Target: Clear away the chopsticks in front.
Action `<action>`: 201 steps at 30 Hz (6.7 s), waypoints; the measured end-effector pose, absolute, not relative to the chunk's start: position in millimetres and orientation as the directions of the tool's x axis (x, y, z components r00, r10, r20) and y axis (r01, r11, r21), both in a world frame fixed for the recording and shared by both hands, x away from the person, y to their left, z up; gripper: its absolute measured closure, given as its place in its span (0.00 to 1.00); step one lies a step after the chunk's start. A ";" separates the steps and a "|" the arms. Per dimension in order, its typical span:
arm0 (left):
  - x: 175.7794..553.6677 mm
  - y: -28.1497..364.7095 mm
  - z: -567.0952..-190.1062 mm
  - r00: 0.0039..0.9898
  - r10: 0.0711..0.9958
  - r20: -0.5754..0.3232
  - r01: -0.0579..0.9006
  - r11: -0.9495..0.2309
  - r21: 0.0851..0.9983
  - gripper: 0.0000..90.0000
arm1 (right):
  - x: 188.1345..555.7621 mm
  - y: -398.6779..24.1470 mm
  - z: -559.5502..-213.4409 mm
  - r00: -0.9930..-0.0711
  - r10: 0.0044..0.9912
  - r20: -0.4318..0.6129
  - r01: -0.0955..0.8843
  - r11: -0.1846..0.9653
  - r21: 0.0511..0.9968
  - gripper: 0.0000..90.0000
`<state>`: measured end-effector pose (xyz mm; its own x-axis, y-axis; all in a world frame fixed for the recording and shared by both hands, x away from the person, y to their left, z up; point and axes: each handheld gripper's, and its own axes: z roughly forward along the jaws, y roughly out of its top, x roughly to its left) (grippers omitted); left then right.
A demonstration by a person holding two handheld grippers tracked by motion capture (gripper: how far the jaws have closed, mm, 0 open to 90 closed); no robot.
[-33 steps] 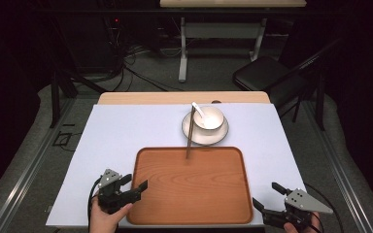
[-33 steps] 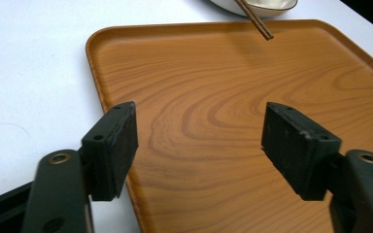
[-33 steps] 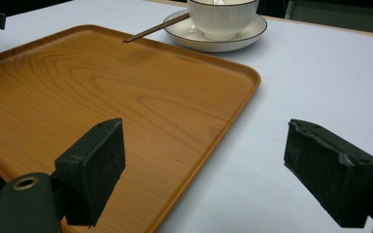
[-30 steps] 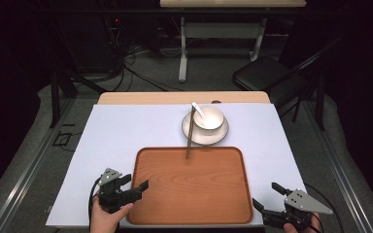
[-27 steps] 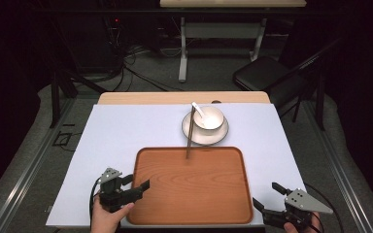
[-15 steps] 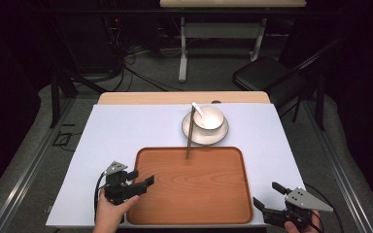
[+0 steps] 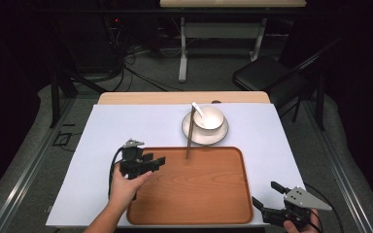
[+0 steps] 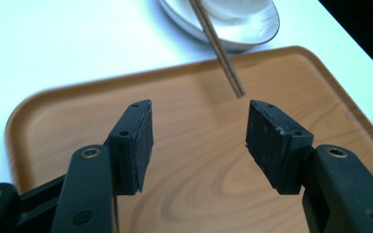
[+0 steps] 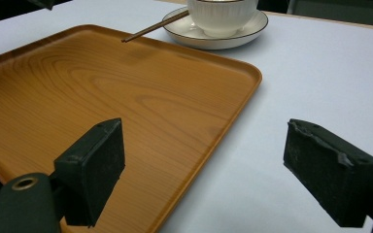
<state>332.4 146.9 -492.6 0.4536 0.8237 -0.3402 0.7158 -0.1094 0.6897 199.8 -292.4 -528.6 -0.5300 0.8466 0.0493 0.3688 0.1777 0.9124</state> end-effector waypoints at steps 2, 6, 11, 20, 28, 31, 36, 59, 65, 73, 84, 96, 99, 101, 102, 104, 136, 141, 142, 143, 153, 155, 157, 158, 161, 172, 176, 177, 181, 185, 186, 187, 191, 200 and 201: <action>343.4 139.5 -486.6 0.458 0.825 -0.332 0.705 -0.109 0.701 0.48 | 200.1 -292.5 -528.7 -0.529 0.847 0.052 0.372 0.177 0.911 0.16; 359.8 129.0 -477.7 0.455 0.827 -0.330 0.722 -0.125 0.681 0.47 | 200.2 -293.1 -528.8 -0.525 0.849 0.057 0.374 0.170 0.912 0.16; 376.5 116.7 -472.2 0.481 0.810 -0.335 0.720 -0.147 0.678 0.48 | 201.3 -292.9 -529.0 -0.528 0.847 0.056 0.375 0.174 0.911 0.16; 412.0 97.1 -473.0 0.426 0.829 -0.362 0.787 -0.142 0.600 0.49 | 202.9 -292.7 -528.9 -0.528 0.847 0.067 0.385 0.168 0.908 0.16; 436.5 87.1 -475.9 0.385 0.841 -0.381 0.819 -0.121 0.560 0.54 | 202.9 -293.5 -529.1 -0.529 0.846 0.067 0.383 0.168 0.908 0.16; 440.5 84.5 -477.5 0.377 0.843 -0.383 0.827 -0.120 0.548 0.56 | 202.9 -293.5 -529.2 -0.529 0.846 0.069 0.383 0.166 0.909 0.16; 446.9 77.7 -486.6 0.381 0.845 -0.374 0.842 -0.150 0.518 0.68 | 203.2 -294.1 -529.3 -0.528 0.846 0.072 0.387 0.165 0.907 0.16; 455.7 55.3 -509.2 0.357 0.837 -0.414 0.885 -0.161 0.436 0.81 | 203.4 -295.4 -529.4 -0.527 0.846 0.079 0.392 0.159 0.906 0.16; 458.9 56.0 -511.1 0.324 0.833 -0.448 0.907 -0.139 0.397 0.84 | 203.4 -295.6 -529.3 -0.527 0.846 0.081 0.393 0.158 0.906 0.16; 463.7 56.9 -514.3 0.263 0.822 -0.506 0.939 -0.098 0.329 0.85 | 203.3 -295.9 -529.3 -0.527 0.846 0.081 0.393 0.158 0.906 0.16; 468.8 57.5 -516.5 0.211 0.822 -0.529 0.961 -0.076 0.265 0.88 | 203.2 -296.1 -529.3 -0.526 0.847 0.081 0.391 0.156 0.907 0.16; 472.5 56.7 -518.5 0.154 0.819 -0.553 0.979 -0.049 0.200 0.91 | 203.0 -296.4 -529.3 -0.527 0.846 0.080 0.388 0.155 0.908 0.16; 473.5 56.3 -519.6 0.134 0.819 -0.557 0.983 -0.038 0.180 0.91 | 202.9 -296.5 -529.2 -0.527 0.846 0.080 0.387 0.156 0.909 0.16; 473.7 56.4 -519.7 0.132 0.820 -0.557 0.983 -0.036 0.179 0.92 | 202.9 -296.5 -529.3 -0.527 0.846 0.080 0.387 0.155 0.909 0.16; 474.0 57.1 -519.7 0.130 0.820 -0.558 0.983 -0.034 0.178 0.93 | 202.8 -296.6 -529.2 -0.527 0.846 0.080 0.387 0.155 0.909 0.16; 474.0 57.9 -520.1 0.126 0.819 -0.559 0.983 -0.030 0.179 0.94 | 202.9 -296.7 -529.3 -0.526 0.846 0.080 0.387 0.154 0.909 0.16; 447.8 112.7 -497.9 0.089 0.818 -0.569 0.969 0.062 0.241 0.95 | 202.7 -296.9 -529.2 -0.525 0.847 0.083 0.388 0.151 0.909 0.16; 432.5 126.8 -493.5 0.084 0.813 -0.576 0.965 0.077 0.249 0.95 | 202.6 -297.0 -529.2 -0.526 0.846 0.084 0.388 0.151 0.909 0.16; 428.4 129.8 -493.1 0.084 0.808 -0.583 0.965 0.080 0.251 0.95 | 202.5 -297.0 -529.1 -0.527 0.845 0.084 0.386 0.151 0.910 0.16; 419.8 136.2 -492.7 0.096 0.804 -0.586 0.966 0.068 0.251 0.95 | 202.1 -297.0 -529.1 -0.526 0.846 0.085 0.384 0.148 0.911 0.16; 377.1 161.3 -493.2 0.098 0.791 -0.604 0.967 0.068 0.247 0.95 | 202.0 -297.9 -529.0 -0.523 0.848 0.088 0.385 0.143 0.912 0.16; 366.9 167.4 -494.6 0.105 0.791 -0.603 0.968 0.058 0.245 0.95 | 201.9 -297.5 -528.9 -0.522 0.848 0.089 0.387 0.142 0.911 0.16; 356.3 173.0 -496.1 0.097 0.785 -0.612 0.968 0.068 0.240 0.95 | 202.2 -297.3 -529.0 -0.521 0.849 0.089 0.388 0.142 0.910 0.16; 346.4 178.9 -498.0 0.093 0.780 -0.619 0.970 0.070 0.234 0.95 | 202.2 -297.2 -529.0 -0.520 0.849 0.089 0.388 0.142 0.910 0.16; 336.0 184.6 -501.2 0.090 0.778 -0.621 0.971 0.069 0.228 0.95 | 202.3 -297.3 -528.9 -0.519 0.850 0.091 0.390 0.141 0.910 0.16; 295.0 193.5 -515.6 0.090 0.783 -0.616 0.978 0.046 0.202 0.95 | 202.4 -297.8 -528.9 -0.517 0.851 0.095 0.392 0.137 0.910 0.16; 285.3 193.0 -519.9 0.096 0.791 -0.604 0.980 0.029 0.195 0.95 | 202.6 -298.2 -529.0 -0.516 0.851 0.098 0.393 0.133 0.910 0.16; 283.7 192.6 -520.8 0.098 0.790 -0.605 0.980 0.030 0.198 0.95 | 202.6 -298.2 -529.0 -0.516 0.851 0.098 0.393 0.133 0.910 0.16; 277.1 189.1 -525.0 0.095 0.789 -0.608 0.983 0.021 0.181 0.95 | 202.6 -298.1 -529.0 -0.514 0.852 0.101 0.394 0.130 0.910 0.16; 277.0 185.5 -531.9 0.086 0.801 -0.593 0.987 0.015 0.162 0.95 | 202.8 -298.2 -529.0 -0.515 0.851 0.101 0.396 0.132 0.909 0.16; 277.6 184.8 -533.0 0.077 0.799 -0.596 0.987 0.022 0.157 0.95 | 202.9 -298.2 -529.1 -0.514 0.852 0.101 0.395 0.130 0.909 0.16; 278.1 184.3 -533.9 0.074 0.803 -0.591 0.988 0.023 0.155 0.95 | 202.9 -298.5 -529.1 -0.513 0.852 0.101 0.394 0.129 0.910 0.16; 280.9 182.2 -536.1 0.063 0.810 -0.583 0.990 0.023 0.139 0.95 | 203.1 -298.8 -529.2 -0.512 0.853 0.104 0.395 0.127 0.910 0.16; 282.3 178.9 -537.7 0.056 0.818 -0.573 0.992 0.022 0.128 0.93 | 203.0 -298.9 -529.2 -0.512 0.852 0.105 0.395 0.126 0.910 0.16; 282.3 178.7 -538.1 0.053 0.818 -0.573 0.992 0.023 0.125 0.93 | 203.0 -298.9 -529.2 -0.512 0.852 0.105 0.395 0.126 0.910 0.16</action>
<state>282.3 178.7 -538.1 0.0531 0.8176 -0.5734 0.9918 0.0234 0.1253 203.0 -298.9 -529.2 -0.5123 0.8524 0.1046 0.3952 0.1258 0.9100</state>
